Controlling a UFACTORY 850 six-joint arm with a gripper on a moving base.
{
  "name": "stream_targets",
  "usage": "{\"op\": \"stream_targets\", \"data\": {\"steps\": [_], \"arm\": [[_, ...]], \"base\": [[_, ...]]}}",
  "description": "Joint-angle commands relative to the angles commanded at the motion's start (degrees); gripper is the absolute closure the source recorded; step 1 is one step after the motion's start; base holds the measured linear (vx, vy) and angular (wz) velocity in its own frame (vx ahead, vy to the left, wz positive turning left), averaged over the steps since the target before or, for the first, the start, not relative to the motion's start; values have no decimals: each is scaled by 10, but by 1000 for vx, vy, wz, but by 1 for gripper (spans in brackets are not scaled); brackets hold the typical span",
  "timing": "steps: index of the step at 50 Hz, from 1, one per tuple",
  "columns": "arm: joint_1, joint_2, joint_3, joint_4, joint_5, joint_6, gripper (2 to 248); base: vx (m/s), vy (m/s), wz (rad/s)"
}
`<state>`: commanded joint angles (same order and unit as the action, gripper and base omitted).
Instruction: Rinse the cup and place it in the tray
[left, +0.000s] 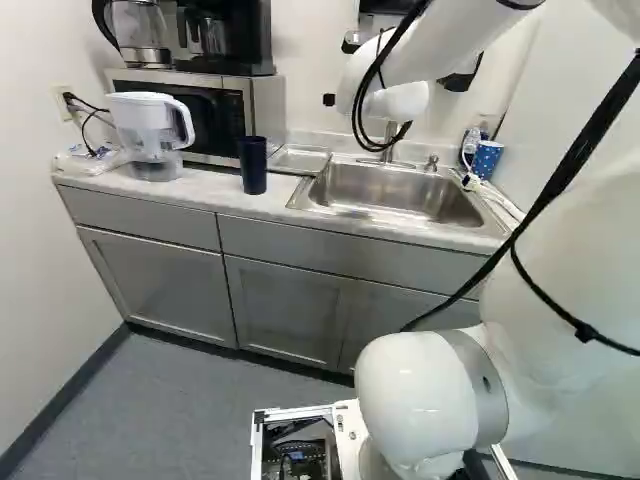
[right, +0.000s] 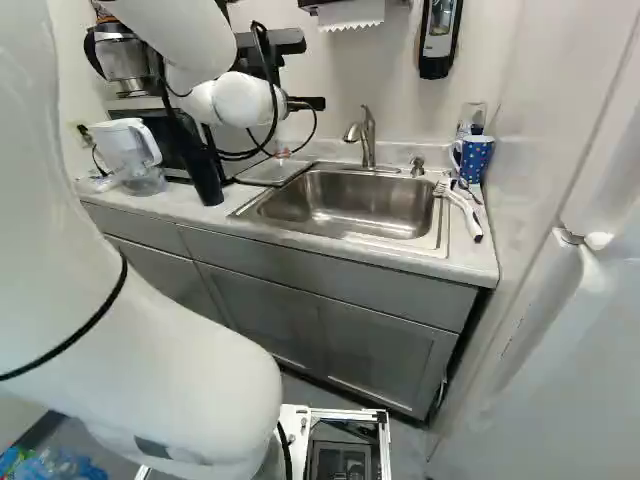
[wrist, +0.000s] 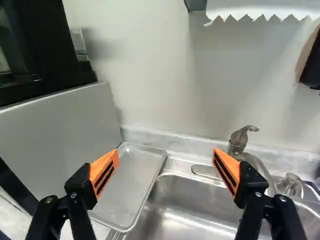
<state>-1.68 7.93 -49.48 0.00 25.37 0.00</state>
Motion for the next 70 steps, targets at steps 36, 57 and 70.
{"op": "stream_targets", "data": {"steps": [36, 57, 70], "arm": [[-45, -86, -83, 0, 0, 0, 3], [-58, -130, -128, 0, 0, 0, 3], [-57, -136, -134, 0, -9, 0, 3]], "base": [[0, 0, 0], [0, 0, 0], [0, 0, 0]]}}
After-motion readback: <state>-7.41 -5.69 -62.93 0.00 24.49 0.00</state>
